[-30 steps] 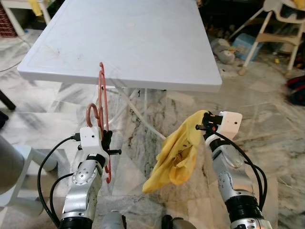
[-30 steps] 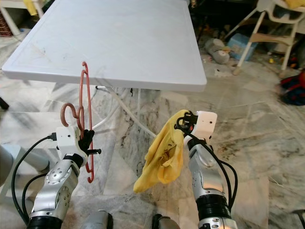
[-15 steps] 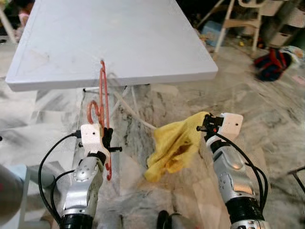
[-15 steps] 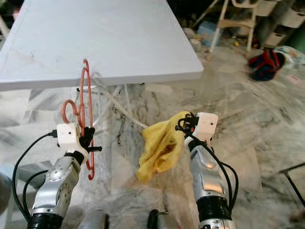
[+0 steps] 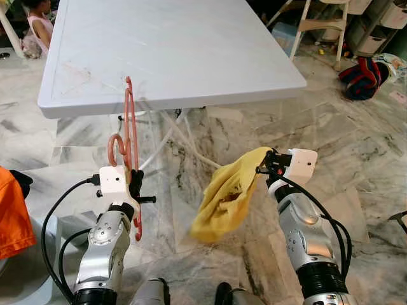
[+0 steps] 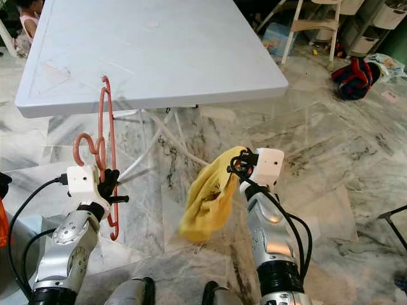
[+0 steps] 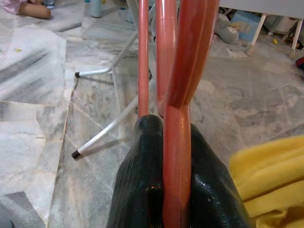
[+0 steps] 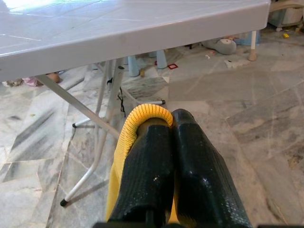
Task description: Hang hanger
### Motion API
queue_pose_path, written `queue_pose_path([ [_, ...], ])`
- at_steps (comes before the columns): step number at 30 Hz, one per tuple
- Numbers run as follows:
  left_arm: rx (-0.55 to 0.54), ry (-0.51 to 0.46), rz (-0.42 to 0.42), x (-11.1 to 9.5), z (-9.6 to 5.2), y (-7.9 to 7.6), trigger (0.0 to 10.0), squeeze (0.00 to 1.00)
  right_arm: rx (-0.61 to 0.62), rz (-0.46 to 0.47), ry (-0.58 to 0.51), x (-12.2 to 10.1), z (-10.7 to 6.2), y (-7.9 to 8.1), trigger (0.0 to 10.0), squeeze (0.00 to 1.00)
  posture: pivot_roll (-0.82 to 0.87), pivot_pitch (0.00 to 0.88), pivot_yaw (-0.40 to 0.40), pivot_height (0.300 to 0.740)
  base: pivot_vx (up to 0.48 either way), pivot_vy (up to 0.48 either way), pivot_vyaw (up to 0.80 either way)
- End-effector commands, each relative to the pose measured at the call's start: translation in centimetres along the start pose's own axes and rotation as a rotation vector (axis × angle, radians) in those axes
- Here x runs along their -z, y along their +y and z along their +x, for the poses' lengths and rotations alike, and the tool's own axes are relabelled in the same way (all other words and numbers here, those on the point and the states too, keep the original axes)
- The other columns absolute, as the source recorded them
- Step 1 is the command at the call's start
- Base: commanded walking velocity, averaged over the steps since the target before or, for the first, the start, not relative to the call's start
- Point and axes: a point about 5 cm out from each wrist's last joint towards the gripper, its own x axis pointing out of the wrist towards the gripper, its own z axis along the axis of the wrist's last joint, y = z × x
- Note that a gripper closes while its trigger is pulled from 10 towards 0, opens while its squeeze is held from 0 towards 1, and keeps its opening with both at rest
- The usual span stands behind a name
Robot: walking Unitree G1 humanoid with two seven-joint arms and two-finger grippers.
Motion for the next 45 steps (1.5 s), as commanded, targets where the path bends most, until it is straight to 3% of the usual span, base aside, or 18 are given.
queue_pose_path([
  [1,0.017,-0.012,0.012,-0.2,0.0,-0.4,10.0,0.00,0.015,-0.009,-0.043,-1.1,0.2,-0.3,10.0,0.00,0.17,0.212,-0.086,0.740,0.000,0.000,0.00],
  [10,0.032,-0.014,0.057,-0.6,0.2,-0.1,10.0,0.00,0.024,0.010,-0.070,-1.2,0.1,0.0,10.0,0.00,0.19,0.210,-0.053,0.740,0.000,0.000,0.00],
  [15,0.062,0.014,0.109,-0.4,0.5,0.2,10.0,0.00,0.076,0.041,-0.091,-0.9,-0.1,-0.1,10.0,0.00,0.17,0.205,0.021,0.740,0.000,0.000,0.00],
  [19,0.103,0.021,0.134,-0.4,1.2,-0.3,10.0,0.00,0.124,0.051,-0.096,-0.5,-0.8,-0.6,10.0,0.00,0.15,0.201,0.041,0.740,0.000,0.000,0.00],
  [25,0.140,0.023,0.141,-0.3,2.1,-1.3,10.0,0.00,0.153,0.019,-0.089,-0.3,-1.7,-1.5,10.0,0.00,0.10,0.196,0.000,0.740,0.000,0.000,0.00],
  [27,0.155,0.019,0.150,-0.2,2.3,-1.8,10.0,0.00,0.167,-0.018,-0.086,-0.8,-2.0,-2.1,10.0,0.00,0.08,0.190,-0.053,0.740,0.000,0.000,0.00],
  [33,0.142,0.030,0.099,0.8,1.8,-2.2,10.0,0.00,0.137,-0.052,-0.070,-0.7,-2.1,-2.5,10.0,0.00,0.08,0.182,-0.045,0.740,0.000,0.000,0.00],
  [40,0.086,-0.030,0.130,0.5,0.9,-1.8,10.0,0.00,0.040,0.019,-0.145,-2.5,-0.9,-0.5,10.0,0.00,0.13,0.169,-0.048,0.740,0.000,0.000,0.00],
  [45,0.034,-0.074,0.135,-0.5,0.9,-1.1,10.0,0.00,-0.033,0.028,-0.126,-1.8,0.1,1.4,10.0,0.00,0.18,0.113,-0.056,0.740,0.000,0.000,0.00],
])
